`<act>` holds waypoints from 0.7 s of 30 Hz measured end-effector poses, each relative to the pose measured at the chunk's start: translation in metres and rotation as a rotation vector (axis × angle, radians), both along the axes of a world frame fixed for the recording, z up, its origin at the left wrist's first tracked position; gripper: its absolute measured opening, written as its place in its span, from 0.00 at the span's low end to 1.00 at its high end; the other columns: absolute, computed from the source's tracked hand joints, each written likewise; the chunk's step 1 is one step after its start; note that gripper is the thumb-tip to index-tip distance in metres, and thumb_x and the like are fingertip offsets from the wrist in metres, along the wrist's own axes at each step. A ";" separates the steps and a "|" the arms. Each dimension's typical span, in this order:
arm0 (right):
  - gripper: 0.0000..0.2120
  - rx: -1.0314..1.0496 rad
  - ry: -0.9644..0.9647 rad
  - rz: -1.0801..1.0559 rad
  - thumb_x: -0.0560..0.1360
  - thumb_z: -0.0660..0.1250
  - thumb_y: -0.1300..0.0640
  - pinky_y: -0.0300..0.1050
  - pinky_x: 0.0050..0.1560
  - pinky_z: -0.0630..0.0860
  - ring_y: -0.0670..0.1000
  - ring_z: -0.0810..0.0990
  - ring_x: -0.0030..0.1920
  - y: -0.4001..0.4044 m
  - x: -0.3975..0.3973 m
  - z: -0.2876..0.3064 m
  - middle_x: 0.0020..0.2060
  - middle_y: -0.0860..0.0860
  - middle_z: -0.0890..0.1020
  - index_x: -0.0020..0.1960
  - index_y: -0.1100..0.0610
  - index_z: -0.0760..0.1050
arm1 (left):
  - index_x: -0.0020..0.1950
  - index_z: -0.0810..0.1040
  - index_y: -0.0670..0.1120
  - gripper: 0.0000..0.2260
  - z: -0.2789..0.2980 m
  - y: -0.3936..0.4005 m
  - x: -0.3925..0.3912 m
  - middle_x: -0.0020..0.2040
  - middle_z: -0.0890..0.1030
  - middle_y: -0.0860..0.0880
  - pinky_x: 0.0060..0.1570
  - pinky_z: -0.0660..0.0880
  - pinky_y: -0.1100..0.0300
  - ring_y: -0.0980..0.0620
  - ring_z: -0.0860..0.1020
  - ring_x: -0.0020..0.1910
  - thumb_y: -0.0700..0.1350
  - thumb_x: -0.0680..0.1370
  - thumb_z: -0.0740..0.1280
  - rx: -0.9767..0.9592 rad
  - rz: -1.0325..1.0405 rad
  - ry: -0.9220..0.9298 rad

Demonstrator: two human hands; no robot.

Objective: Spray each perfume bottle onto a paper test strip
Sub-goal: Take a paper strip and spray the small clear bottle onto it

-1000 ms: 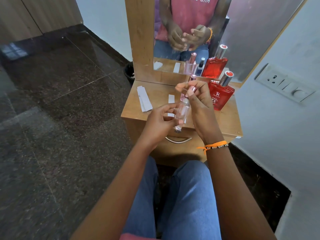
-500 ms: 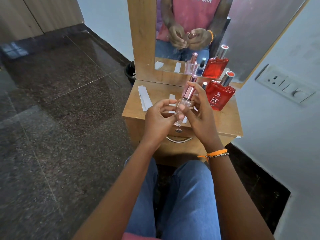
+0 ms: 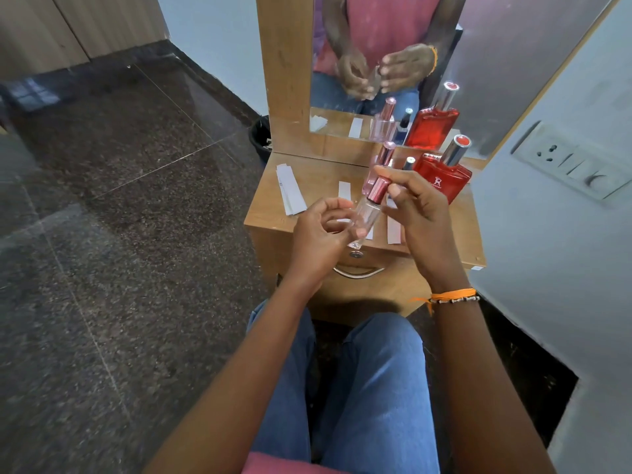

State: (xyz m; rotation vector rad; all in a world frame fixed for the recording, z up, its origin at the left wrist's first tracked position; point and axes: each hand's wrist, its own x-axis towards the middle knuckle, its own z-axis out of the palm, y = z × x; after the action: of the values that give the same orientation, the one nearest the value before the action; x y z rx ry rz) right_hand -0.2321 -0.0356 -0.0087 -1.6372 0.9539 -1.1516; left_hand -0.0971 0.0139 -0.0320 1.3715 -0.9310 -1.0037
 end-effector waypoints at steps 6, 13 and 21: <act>0.05 -0.023 -0.027 -0.141 0.71 0.74 0.60 0.56 0.52 0.80 0.50 0.81 0.43 -0.002 0.002 0.006 0.38 0.48 0.82 0.42 0.55 0.78 | 0.53 0.77 0.48 0.19 -0.003 0.001 -0.006 0.45 0.81 0.54 0.45 0.77 0.66 0.59 0.81 0.44 0.35 0.66 0.76 -0.022 -0.008 -0.025; 0.15 0.059 -0.095 0.017 0.78 0.63 0.65 0.51 0.64 0.76 0.51 0.79 0.62 -0.001 0.002 0.007 0.59 0.55 0.81 0.64 0.62 0.74 | 0.53 0.77 0.48 0.18 -0.002 -0.001 -0.007 0.46 0.82 0.54 0.49 0.79 0.60 0.54 0.81 0.47 0.36 0.67 0.75 -0.018 0.002 -0.020; 0.21 0.099 -0.047 -0.082 0.69 0.75 0.61 0.44 0.55 0.79 0.51 0.80 0.51 0.003 0.007 0.009 0.51 0.54 0.81 0.59 0.50 0.74 | 0.54 0.76 0.48 0.19 -0.004 0.001 -0.009 0.48 0.82 0.52 0.51 0.79 0.60 0.55 0.81 0.49 0.36 0.67 0.75 -0.019 -0.002 -0.016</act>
State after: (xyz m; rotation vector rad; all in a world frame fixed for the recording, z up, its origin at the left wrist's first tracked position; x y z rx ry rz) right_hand -0.2254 -0.0329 0.0005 -1.4980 1.0394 -1.1734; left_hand -0.1057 0.0148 -0.0357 1.3642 -0.9518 -0.9846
